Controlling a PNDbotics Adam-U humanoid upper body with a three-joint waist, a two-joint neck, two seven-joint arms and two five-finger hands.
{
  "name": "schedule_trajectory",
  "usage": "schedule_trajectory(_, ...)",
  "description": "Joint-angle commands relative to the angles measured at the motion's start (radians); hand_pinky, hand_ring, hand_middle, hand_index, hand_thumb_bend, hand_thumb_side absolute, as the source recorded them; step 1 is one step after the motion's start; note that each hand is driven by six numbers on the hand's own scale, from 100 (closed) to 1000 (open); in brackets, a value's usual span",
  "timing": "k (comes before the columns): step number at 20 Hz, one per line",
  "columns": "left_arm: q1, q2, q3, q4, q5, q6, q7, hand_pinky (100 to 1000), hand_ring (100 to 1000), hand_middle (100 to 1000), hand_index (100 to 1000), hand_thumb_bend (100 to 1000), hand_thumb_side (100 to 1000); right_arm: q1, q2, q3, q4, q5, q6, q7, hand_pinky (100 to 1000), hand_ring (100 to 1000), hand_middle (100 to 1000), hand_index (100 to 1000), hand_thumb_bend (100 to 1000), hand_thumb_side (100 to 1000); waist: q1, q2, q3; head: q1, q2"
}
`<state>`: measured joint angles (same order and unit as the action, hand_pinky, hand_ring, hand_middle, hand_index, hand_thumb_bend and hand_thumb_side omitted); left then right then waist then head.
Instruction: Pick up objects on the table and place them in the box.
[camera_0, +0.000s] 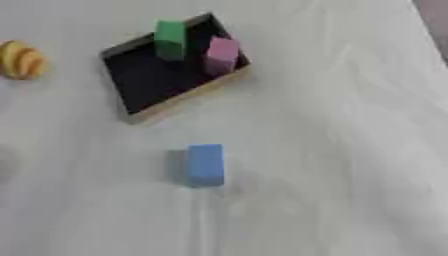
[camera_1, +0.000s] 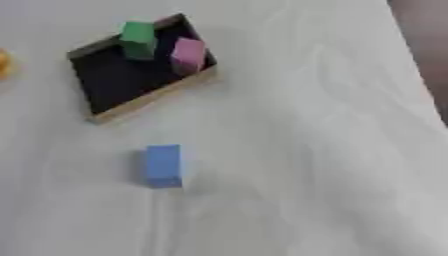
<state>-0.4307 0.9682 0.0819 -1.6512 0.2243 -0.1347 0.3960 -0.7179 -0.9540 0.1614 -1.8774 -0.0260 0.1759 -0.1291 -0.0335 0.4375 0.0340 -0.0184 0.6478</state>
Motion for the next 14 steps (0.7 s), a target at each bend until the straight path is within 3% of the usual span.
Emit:
schedule_trajectory(1, 0.019, 0.038, 0.03, -0.071, -0.025, 0.013, 0.029, 764, 816, 798, 899, 367, 741, 0.003, -0.058, -0.014, -0.089, 0.026, 0.032, 0.011, 915, 867, 864, 881, 100, 708, -0.001, -0.008, -0.002, 0.008, -0.02)
schedule_trajectory(5, 0.072, 0.026, 0.039, -0.143, -0.043, 0.028, 0.049, 762, 814, 796, 894, 373, 735, 0.007, -0.082, 0.014, -0.121, 0.084, 0.019, 0.057, 906, 867, 862, 883, 100, 706, -0.001, -0.008, 0.0, 0.003, -0.023)
schedule_trajectory(12, 0.156, 0.016, 0.039, -0.263, -0.094, 0.058, 0.067, 760, 812, 792, 891, 380, 732, -0.018, -0.106, 0.133, -0.123, 0.21, -0.118, 0.189, 896, 866, 859, 882, 100, 711, -0.004, -0.01, 0.002, -0.009, -0.016)
schedule_trajectory(14, 0.168, 0.014, 0.035, -0.285, -0.105, 0.067, 0.064, 760, 812, 791, 890, 381, 733, -0.028, -0.107, 0.166, -0.123, 0.236, -0.151, 0.214, 892, 865, 858, 882, 100, 661, -0.006, -0.013, 0.0, -0.013, -0.014)
